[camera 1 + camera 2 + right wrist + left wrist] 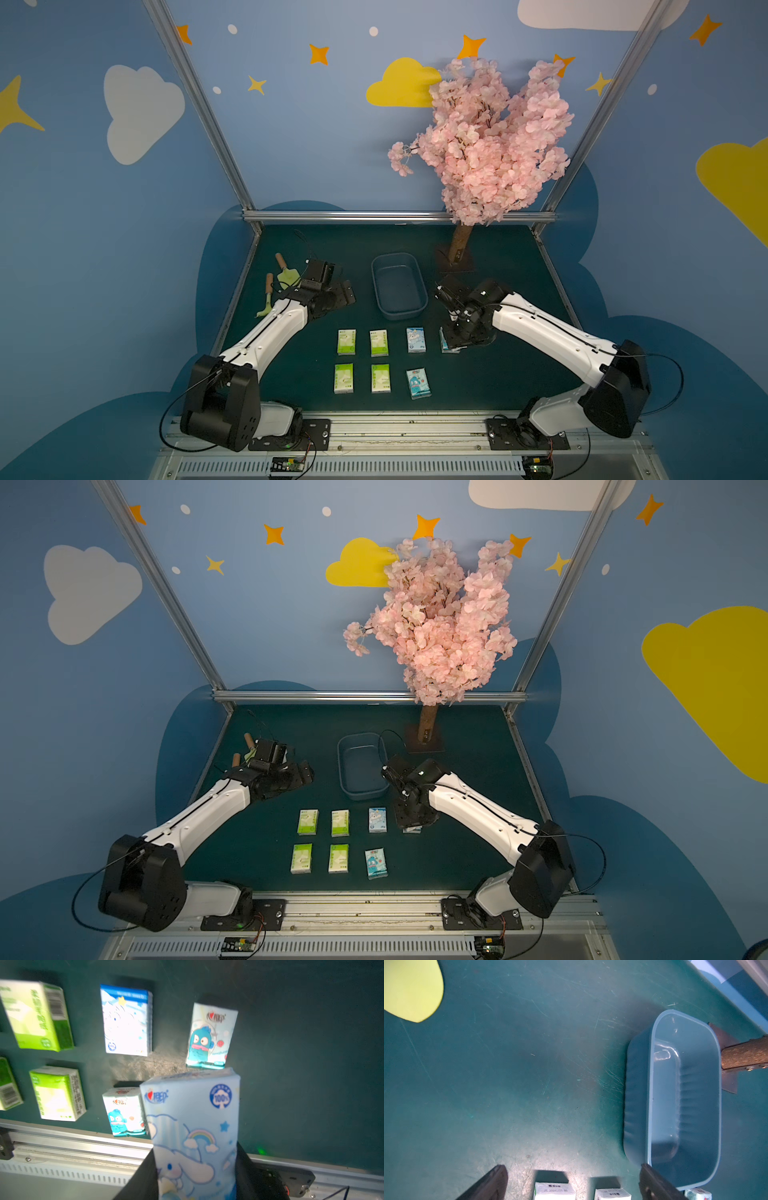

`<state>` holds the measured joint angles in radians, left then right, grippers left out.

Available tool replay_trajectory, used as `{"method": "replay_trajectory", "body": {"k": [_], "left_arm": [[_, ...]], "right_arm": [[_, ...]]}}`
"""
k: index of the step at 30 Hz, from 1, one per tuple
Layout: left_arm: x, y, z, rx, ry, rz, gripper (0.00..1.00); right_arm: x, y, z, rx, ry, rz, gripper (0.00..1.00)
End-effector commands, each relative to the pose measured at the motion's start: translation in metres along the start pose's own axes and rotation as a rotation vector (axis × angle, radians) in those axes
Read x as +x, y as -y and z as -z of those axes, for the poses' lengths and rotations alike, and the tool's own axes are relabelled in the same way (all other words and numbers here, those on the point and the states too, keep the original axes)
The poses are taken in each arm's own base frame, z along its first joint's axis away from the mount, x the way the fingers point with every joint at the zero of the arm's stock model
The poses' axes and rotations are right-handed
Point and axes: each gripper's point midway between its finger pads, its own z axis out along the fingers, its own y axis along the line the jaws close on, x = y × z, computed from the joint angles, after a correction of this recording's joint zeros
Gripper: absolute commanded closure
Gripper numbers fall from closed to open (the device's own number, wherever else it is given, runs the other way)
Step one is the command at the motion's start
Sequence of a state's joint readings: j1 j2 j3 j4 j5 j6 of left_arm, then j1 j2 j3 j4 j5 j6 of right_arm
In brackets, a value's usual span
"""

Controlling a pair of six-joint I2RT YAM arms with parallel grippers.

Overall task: Take the pocket tissues out of the storage box
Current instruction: Place the pocket tissues at the center of the board.

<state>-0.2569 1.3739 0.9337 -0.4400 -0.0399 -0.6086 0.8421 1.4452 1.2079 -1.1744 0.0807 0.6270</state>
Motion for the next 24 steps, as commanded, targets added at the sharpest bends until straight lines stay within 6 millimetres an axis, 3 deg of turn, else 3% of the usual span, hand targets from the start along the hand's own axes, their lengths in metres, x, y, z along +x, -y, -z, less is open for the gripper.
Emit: {"method": "replay_trajectory", "body": {"k": [1,10,24], "left_arm": [[-0.013,0.01,0.001,0.025,0.019,-0.017,0.0],[-0.011,0.015,-0.008,0.041,-0.017,-0.021,0.0],[-0.008,0.014,-0.005,0.036,-0.027,-0.029,0.0]], "right_arm": [[0.023,0.006,-0.005,0.004,-0.044,-0.067,0.52],[0.059,0.01,-0.044,-0.029,-0.148,-0.11,0.52],[0.066,-0.004,-0.087,-0.048,-0.249,-0.099,0.52]]}}
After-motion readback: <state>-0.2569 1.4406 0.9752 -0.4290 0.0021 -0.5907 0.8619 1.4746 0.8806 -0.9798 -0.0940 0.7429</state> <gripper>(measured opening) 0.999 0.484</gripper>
